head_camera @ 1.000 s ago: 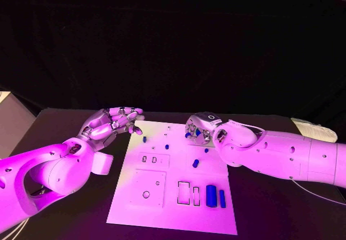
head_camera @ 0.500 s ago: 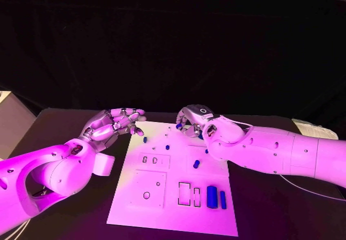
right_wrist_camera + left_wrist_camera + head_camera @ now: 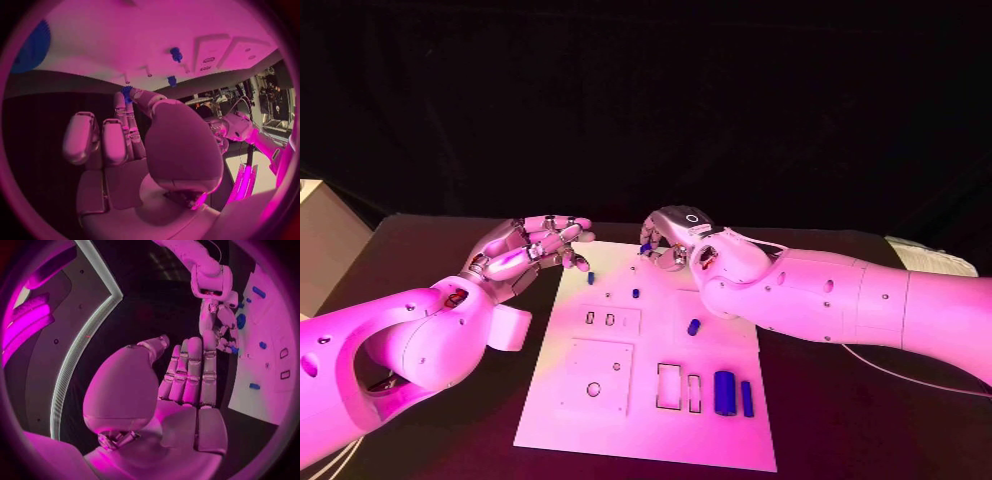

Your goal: Assemble the parts on the task board

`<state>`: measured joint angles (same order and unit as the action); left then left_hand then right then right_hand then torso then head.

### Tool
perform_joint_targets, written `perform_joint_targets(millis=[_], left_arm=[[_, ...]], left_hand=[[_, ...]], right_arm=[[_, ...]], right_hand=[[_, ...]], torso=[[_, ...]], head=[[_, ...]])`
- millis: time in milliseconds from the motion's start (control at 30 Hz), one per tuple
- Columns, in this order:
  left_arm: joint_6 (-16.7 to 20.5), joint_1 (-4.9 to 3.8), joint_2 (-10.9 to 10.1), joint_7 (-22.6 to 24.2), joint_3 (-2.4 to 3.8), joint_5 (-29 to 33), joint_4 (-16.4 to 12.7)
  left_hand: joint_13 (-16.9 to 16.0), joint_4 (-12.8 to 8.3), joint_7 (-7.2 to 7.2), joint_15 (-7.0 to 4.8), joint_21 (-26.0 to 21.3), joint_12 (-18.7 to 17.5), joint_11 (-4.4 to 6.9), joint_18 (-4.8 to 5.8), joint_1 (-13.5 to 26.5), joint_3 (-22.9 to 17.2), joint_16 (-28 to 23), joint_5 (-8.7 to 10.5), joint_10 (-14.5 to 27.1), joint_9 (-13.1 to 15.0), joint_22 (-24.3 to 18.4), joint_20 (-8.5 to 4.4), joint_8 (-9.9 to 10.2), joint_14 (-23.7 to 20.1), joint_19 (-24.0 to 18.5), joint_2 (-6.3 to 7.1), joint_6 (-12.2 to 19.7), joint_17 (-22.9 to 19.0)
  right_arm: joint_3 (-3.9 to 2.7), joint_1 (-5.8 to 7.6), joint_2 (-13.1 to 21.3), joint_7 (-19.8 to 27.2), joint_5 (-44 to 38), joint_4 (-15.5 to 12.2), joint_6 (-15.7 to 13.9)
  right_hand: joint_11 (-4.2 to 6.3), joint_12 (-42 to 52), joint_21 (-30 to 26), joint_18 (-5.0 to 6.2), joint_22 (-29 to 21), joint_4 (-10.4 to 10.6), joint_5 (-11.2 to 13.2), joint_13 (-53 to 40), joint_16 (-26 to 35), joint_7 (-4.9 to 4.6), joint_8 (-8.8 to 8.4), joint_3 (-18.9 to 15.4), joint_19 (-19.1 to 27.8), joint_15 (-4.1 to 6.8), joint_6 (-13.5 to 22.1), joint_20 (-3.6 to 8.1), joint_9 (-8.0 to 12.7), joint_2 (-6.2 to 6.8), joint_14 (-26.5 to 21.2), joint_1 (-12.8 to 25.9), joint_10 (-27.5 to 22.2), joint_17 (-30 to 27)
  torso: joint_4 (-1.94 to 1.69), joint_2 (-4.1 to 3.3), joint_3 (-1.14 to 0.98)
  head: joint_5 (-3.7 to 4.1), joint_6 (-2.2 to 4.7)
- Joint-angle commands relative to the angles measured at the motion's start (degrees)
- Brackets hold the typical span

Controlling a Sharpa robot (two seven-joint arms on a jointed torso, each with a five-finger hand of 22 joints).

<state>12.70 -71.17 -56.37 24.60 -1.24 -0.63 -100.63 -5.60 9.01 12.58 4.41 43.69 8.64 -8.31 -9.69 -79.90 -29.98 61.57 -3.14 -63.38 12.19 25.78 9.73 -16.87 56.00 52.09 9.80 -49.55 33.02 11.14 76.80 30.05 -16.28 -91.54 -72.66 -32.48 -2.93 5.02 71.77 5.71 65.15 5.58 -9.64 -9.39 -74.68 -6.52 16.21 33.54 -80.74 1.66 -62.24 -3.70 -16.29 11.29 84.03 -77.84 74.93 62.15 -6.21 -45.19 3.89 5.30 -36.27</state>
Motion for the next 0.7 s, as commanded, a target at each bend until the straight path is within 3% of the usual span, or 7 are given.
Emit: perform_joint_targets(millis=[33, 700], left_arm=[[-1.19, -0.10, 0.14, 0.16, 0.06, 0.24, -0.09], [-1.20, -0.18, 0.10, 0.03, 0.06, 0.24, -0.33]], left_hand=[[-0.07, 0.38, -0.09, 0.05, 0.25, 0.26, -0.06, -0.61, 0.47, 0.01, 0.34, 0.03, 0.17, 0.05, 0.09, 0.12, -0.32, -0.28, -0.29, 0.11, 0.31, 0.05], [-0.12, 0.40, -0.09, 0.05, 0.41, 0.32, -0.06, -0.63, 0.49, 0.02, 0.47, 0.04, 0.24, 0.09, 0.19, 0.13, -0.35, -0.28, -0.35, 0.11, 0.37, 0.04]], right_arm=[[-0.03, -0.09, -0.59, -0.05, -0.09, 0.62, 0.91], [0.01, -0.32, -2.61, -0.57, -0.12, 3.20, 3.23]], right_hand=[[0.50, -0.19, 0.28, -1.03, 0.06, -1.15, -0.31, -1.46, -0.41, -0.04, 0.30, 0.98, -0.49, 0.41, 0.30, -0.09, -4.85, -1.10, 1.18, -1.21, 0.82, 0.00], [0.46, -0.31, 0.37, -1.04, 0.19, -1.33, -0.32, -1.58, -0.52, -0.09, 0.34, 1.05, -0.49, 0.38, 0.54, -0.12, -5.07, -1.04, 1.20, -1.14, 0.66, 0.10]], torso=[[0.01, -0.10, -0.02], [0.07, -0.37, -0.02]], head=[[-0.09, -0.02], [-0.37, -0.15]])
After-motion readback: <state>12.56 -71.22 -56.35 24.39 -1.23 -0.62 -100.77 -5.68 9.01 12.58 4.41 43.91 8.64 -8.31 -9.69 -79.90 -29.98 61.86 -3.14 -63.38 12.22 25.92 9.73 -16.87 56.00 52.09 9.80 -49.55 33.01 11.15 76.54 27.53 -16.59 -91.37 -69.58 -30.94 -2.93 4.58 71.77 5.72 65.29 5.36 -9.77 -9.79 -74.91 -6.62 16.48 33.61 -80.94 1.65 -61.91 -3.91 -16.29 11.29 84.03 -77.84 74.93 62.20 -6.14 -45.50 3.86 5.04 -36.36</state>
